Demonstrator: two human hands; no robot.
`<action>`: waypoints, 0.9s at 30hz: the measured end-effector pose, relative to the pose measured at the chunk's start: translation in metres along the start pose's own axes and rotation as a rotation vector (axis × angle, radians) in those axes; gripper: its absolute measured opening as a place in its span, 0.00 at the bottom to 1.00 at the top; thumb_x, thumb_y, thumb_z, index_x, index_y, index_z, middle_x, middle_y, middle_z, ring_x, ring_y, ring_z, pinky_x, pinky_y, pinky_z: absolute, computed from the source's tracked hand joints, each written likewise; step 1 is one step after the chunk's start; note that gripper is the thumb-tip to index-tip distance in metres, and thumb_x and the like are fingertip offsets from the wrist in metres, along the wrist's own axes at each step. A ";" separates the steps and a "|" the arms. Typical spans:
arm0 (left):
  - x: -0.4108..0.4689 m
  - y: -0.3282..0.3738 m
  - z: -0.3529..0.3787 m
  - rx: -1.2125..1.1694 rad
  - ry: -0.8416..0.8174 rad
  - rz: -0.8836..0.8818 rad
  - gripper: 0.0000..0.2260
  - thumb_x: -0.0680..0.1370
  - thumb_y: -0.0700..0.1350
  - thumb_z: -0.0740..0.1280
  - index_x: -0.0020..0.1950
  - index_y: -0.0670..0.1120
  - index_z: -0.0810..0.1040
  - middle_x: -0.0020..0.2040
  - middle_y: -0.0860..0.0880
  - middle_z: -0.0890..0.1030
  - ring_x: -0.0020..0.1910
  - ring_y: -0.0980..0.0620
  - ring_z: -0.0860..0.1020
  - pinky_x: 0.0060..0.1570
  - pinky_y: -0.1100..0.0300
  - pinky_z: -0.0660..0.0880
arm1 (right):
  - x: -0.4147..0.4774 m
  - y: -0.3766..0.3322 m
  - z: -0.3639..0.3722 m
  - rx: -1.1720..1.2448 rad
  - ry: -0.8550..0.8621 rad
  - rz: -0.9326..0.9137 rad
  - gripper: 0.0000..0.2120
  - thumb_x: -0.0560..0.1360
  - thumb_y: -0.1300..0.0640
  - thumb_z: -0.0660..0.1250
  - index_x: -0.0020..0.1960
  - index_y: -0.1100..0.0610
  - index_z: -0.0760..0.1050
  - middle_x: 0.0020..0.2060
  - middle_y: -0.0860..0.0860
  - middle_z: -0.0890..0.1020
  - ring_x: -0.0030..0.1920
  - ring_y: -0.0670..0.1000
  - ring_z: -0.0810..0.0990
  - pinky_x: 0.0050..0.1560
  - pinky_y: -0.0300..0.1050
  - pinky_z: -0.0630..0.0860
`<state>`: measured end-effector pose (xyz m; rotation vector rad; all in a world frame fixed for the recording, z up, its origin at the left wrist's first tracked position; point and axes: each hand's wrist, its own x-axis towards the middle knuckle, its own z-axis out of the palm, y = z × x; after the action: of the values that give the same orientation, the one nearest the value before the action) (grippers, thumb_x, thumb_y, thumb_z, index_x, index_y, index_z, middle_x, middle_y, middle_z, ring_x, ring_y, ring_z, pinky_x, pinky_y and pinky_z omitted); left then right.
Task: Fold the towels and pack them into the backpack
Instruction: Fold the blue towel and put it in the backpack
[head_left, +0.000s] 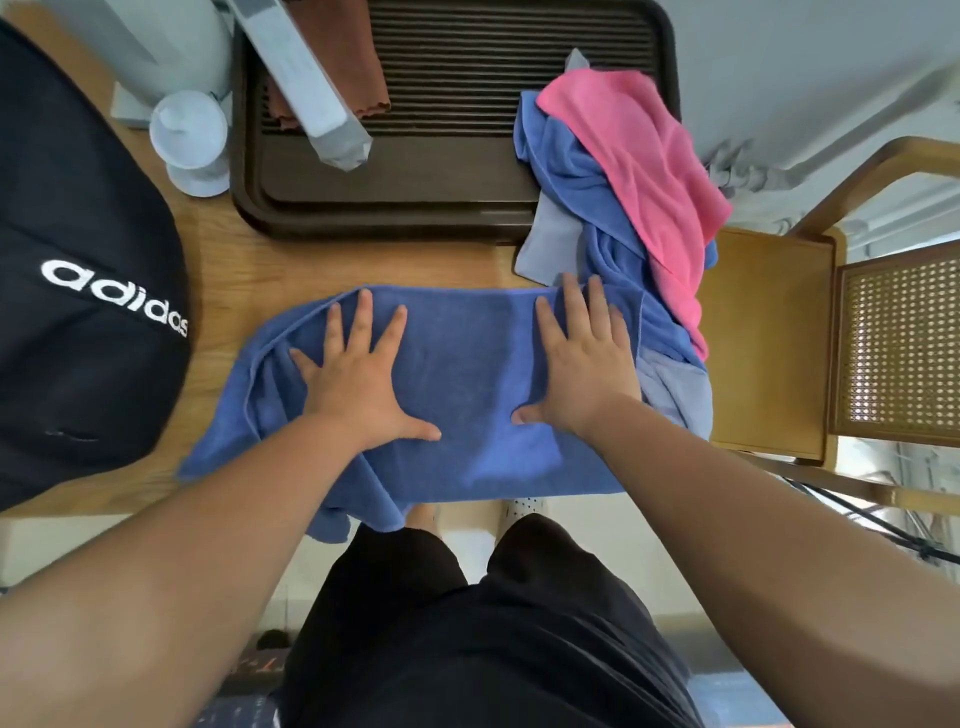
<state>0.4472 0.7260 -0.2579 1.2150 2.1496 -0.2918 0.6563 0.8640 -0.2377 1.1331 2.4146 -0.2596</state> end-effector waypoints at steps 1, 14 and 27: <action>0.003 -0.003 -0.004 0.001 -0.009 -0.002 0.69 0.51 0.78 0.73 0.78 0.62 0.31 0.77 0.53 0.24 0.78 0.41 0.31 0.69 0.22 0.49 | 0.005 0.000 -0.001 -0.029 -0.018 -0.013 0.67 0.58 0.25 0.73 0.82 0.54 0.43 0.80 0.58 0.36 0.79 0.62 0.34 0.78 0.62 0.41; -0.013 -0.020 0.000 0.012 0.267 0.094 0.50 0.67 0.71 0.70 0.81 0.53 0.53 0.82 0.45 0.50 0.81 0.41 0.50 0.75 0.36 0.53 | -0.027 -0.051 0.028 0.053 -0.049 -0.078 0.45 0.74 0.24 0.47 0.81 0.45 0.36 0.79 0.57 0.30 0.77 0.66 0.29 0.73 0.75 0.37; -0.094 -0.109 0.039 -0.234 0.513 -0.425 0.33 0.69 0.51 0.79 0.69 0.42 0.71 0.66 0.40 0.72 0.62 0.36 0.71 0.63 0.44 0.69 | 0.015 -0.042 0.016 -0.029 -0.194 -0.148 0.57 0.62 0.16 0.54 0.77 0.37 0.28 0.77 0.53 0.26 0.77 0.65 0.27 0.74 0.75 0.41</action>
<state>0.4082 0.5833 -0.2415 0.7428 2.7893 0.1127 0.6209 0.8421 -0.2599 0.8748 2.3236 -0.3634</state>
